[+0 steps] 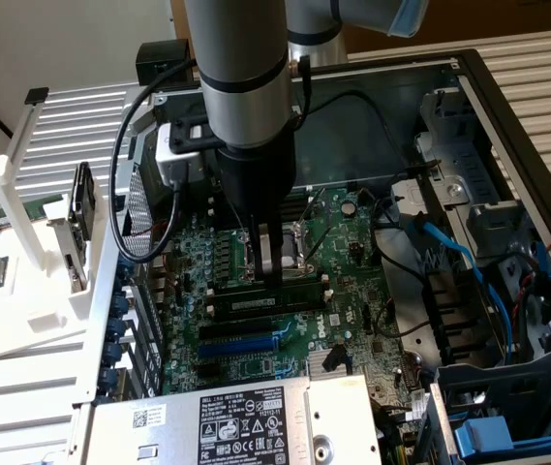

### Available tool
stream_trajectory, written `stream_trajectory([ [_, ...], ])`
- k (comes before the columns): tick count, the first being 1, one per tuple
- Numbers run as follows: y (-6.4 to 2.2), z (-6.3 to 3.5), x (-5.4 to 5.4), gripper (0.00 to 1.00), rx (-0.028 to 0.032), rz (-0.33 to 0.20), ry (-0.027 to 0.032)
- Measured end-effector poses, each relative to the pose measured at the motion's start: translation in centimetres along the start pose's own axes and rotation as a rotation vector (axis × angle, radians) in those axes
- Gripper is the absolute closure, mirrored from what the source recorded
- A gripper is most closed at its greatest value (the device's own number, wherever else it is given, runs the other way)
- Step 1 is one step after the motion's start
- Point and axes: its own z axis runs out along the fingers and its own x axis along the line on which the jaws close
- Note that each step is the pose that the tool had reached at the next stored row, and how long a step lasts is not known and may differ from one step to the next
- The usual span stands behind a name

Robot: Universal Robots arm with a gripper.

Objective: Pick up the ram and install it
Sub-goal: 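Press down the ram until it locks into place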

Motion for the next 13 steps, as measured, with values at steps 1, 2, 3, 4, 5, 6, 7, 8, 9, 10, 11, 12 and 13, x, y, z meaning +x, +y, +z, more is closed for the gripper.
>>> stream_trajectory([
  [1, 0.0, 0.04, -0.02, 0.89, 0.0, 0.0, 0.0001],
  [2, 0.01, 0.09, -0.06, 0.89, 0.0001, 0.0, 0.0001],
  [3, 0.0, 0.13, -0.09, 0.89, 0.0001, 0.0, 0.0003],
  [4, 0.01, 0.2, -0.09, 0.89, 0.0001, 0.0, 0.0005],
  [5, 0.02, 0.29, -0.1, 0.89, 0.0001, 0.0, 0.0008],
  [6, 0.02, 0.37, -0.1, 0.89, 0.0001, 0.0, 0.0012],
  [7, 0.03, 0.45, -0.1, 0.89, -0.0001, 0.0, 0.0021],
  [8, 0.03, 0.52, -0.11, 0.89, -0.0002, 0.0, 0.0029],
  [9, 0.04, 0.58, -0.11, 0.89, -0.0004, 0.0, 0.0035],
  [10, 0.04, 0.61, -0.11, 0.89, -0.0002, 0.0, 0.0031],
  [11, 0.04, 0.61, -0.11, 0.89, -0.0002, 0.0, 0.0032],
  [12, 0.04, 0.61, -0.11, 0.89, -0.0002, 0.0, 0.0031],
  [13, 0.04, 0.61, -0.1, 0.89, -0.0001, 0.0, 0.0031],
])
